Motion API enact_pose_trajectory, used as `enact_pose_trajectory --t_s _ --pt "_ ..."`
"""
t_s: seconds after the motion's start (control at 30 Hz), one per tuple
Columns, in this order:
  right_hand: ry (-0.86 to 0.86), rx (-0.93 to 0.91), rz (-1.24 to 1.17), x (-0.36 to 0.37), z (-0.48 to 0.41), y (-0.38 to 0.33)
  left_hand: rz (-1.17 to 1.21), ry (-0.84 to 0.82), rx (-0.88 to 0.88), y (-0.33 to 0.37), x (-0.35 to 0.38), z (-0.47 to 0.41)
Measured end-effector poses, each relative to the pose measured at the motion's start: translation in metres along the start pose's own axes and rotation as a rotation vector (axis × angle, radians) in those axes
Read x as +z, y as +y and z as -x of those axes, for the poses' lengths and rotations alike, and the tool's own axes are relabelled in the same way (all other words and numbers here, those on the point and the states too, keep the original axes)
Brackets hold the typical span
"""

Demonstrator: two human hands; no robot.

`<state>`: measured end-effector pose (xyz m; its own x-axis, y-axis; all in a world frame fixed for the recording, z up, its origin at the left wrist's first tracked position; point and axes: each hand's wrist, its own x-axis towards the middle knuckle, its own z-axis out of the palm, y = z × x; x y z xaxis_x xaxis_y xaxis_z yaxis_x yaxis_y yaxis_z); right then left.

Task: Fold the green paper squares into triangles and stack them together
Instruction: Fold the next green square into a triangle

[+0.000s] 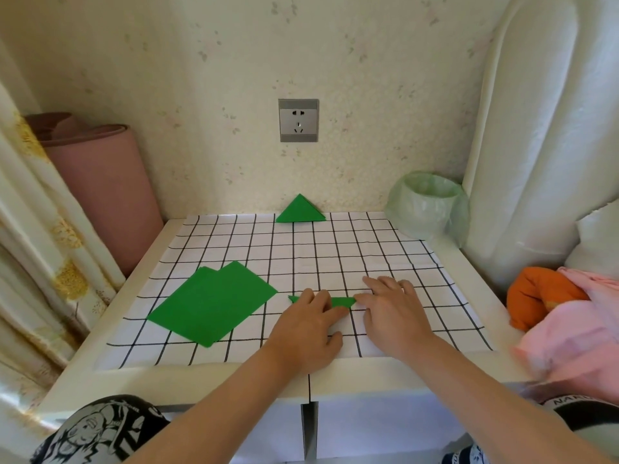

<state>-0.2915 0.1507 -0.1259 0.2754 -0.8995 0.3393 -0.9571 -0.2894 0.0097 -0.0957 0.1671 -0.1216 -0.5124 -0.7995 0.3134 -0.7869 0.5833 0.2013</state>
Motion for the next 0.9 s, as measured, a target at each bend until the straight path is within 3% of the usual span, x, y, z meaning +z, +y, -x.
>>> enact_pose_trajectory --t_s 0.1,0.17,0.5,0.9 --pt "0.116 -0.242 -0.077 -0.001 0.003 -0.004 0.016 0.011 -0.013 0.001 0.000 0.000" --pt "0.118 -0.290 -0.128 0.000 0.003 -0.007 0.030 0.014 -0.030 0.001 -0.001 0.001" --pt "0.098 -0.190 -0.235 0.006 -0.001 -0.003 0.303 -0.034 -0.143 -0.002 -0.012 0.019" --pt "-0.012 -0.190 -0.213 0.005 -0.012 -0.003 0.268 -0.017 -0.135 -0.007 -0.017 0.029"
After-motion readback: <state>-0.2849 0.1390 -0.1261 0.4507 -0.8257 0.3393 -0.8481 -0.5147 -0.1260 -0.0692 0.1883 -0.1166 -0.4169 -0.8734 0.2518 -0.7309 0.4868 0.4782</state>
